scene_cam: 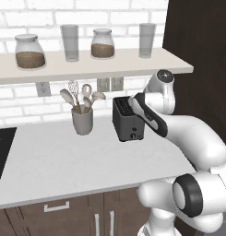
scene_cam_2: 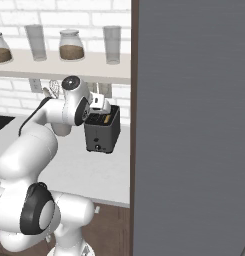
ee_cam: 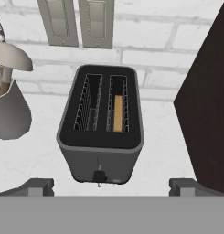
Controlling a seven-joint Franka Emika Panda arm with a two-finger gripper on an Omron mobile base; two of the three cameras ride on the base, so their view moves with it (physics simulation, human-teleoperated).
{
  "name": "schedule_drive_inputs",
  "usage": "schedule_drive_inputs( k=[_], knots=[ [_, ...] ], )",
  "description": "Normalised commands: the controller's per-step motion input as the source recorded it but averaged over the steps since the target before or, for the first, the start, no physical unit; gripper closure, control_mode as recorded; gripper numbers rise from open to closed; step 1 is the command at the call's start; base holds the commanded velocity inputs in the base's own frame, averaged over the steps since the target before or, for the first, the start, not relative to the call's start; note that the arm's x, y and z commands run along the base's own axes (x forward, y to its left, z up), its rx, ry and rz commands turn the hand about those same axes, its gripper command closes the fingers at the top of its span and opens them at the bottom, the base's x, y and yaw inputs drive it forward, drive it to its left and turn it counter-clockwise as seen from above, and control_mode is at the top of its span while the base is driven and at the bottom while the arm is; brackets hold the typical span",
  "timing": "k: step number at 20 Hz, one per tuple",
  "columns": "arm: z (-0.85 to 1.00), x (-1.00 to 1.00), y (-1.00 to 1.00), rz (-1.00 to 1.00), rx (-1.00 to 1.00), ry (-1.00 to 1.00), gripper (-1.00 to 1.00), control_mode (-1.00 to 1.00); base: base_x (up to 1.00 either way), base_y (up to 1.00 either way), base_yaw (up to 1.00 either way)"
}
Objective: Start the toaster. Once the lever pops up, take the bread to the plate on the dining counter.
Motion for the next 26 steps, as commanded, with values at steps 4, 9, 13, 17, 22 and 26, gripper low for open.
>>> schedule_drive_inputs(
  k=[4,9,13,17,22,26],
  knots=[
    [0.00,0.00,0.00,0.00,0.00,0.00,-1.00,-1.00,0.00,0.00,0.00],
    [0.00,0.00,0.00,0.00,0.00,0.00,-1.00,-1.00,0.00,0.00,0.00],
    [0.00,0.00,0.00,0.00,0.00,0.00,-1.00,-1.00,0.00,0.00,0.00],
    [0.00,0.00,0.00,0.00,0.00,0.00,-1.00,-1.00,0.00,0.00,0.00],
    [0.00,0.00,0.00,0.00,0.00,0.00,-1.00,-1.00,0.00,0.00,0.00],
    [0.00,0.00,0.00,0.00,0.00,0.00,-1.00,-1.00,0.00,0.00,0.00]
  ],
)
